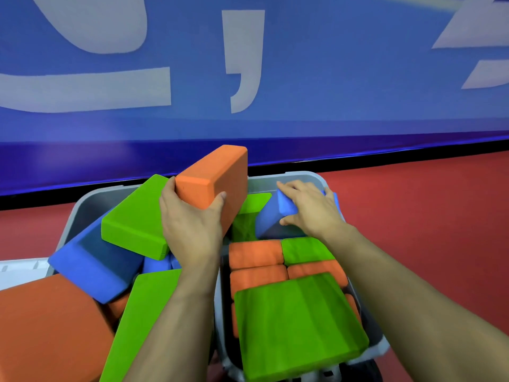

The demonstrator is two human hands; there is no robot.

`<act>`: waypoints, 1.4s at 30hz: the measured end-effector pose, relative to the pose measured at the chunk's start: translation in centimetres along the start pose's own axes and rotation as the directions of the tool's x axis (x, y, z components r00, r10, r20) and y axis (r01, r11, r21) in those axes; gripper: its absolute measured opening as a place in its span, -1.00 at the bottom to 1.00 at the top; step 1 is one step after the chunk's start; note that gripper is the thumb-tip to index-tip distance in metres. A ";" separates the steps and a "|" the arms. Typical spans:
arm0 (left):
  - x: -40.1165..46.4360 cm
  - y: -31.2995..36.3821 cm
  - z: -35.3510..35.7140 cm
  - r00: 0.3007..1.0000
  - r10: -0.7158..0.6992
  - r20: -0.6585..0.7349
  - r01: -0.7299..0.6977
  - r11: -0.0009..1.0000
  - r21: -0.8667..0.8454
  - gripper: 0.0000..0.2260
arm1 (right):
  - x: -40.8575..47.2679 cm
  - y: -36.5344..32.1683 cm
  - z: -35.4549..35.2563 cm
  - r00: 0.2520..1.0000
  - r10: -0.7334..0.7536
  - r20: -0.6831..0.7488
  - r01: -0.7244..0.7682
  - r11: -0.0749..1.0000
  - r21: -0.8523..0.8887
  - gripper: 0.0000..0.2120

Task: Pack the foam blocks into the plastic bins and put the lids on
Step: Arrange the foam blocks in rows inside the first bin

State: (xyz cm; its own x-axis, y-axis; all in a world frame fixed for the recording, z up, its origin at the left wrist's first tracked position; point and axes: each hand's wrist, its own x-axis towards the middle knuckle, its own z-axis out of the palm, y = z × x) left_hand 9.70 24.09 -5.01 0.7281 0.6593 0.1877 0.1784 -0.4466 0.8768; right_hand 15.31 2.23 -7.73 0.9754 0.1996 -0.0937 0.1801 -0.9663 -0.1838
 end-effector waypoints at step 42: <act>-3.9 1.3 4.7 0.571 -0.479 0.667 0.814 0.220 -0.538 -0.50 | -4.5 -6.5 -0.6 0.864 0.256 0.434 -0.325 -0.375 0.868 -0.37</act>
State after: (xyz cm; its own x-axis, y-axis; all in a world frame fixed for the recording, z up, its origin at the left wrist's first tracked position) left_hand 10.19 18.11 -6.73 0.7717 0.1866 -0.6080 0.2753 0.7638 0.5838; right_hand 9.84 7.49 -5.49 0.8335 -0.0043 -0.5526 -0.4950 0.4386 -0.7501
